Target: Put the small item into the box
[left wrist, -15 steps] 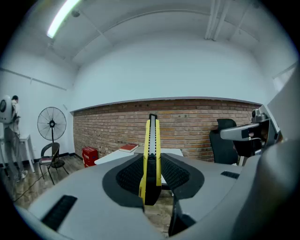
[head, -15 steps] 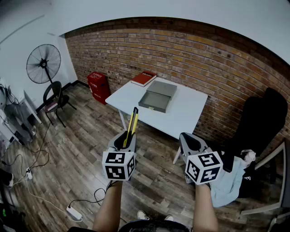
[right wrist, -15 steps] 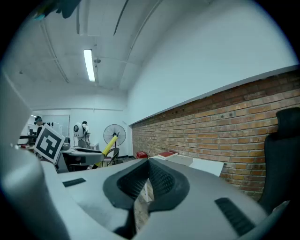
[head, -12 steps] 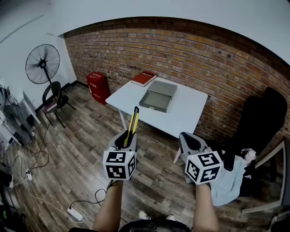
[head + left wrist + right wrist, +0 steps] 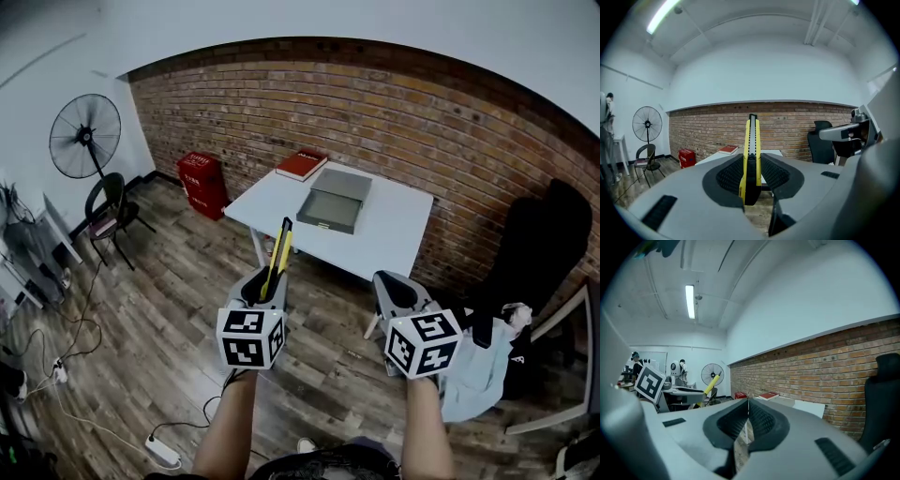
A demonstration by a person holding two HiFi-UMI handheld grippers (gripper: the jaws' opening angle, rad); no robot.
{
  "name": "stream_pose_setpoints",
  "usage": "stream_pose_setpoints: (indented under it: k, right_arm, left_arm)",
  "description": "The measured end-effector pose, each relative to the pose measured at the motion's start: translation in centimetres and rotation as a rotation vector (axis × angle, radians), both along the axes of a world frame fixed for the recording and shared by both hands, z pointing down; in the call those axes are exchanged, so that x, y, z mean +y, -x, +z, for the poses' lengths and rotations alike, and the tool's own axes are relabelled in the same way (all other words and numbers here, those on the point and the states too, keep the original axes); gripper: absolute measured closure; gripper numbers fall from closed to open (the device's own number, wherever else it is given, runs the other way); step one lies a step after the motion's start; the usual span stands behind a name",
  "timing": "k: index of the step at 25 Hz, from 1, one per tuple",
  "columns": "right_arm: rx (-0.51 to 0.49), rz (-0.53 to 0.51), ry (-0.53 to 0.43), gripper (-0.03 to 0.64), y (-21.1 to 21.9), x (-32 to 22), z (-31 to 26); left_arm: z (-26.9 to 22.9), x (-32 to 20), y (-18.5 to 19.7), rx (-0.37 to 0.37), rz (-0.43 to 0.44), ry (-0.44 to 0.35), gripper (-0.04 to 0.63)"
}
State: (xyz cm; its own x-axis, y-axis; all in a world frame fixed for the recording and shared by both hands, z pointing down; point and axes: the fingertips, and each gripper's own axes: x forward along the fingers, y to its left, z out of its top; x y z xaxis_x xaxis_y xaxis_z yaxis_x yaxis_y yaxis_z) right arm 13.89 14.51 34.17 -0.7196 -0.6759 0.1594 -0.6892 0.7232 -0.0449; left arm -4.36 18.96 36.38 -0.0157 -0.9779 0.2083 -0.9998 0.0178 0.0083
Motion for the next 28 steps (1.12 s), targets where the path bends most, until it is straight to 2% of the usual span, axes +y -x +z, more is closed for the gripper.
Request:
stream_pose_setpoints:
  k: [15,28]
  right_arm:
    - [-0.001,-0.003,0.014,0.597,3.5,-3.8,1.3]
    - [-0.012,-0.035,0.012,0.597,4.5,-14.8,2.0]
  left_arm:
    - [1.0,-3.3,3.6,-0.008,-0.008,0.012,0.463]
    - [1.8,-13.6,4.8,-0.028,-0.038,0.026,0.463]
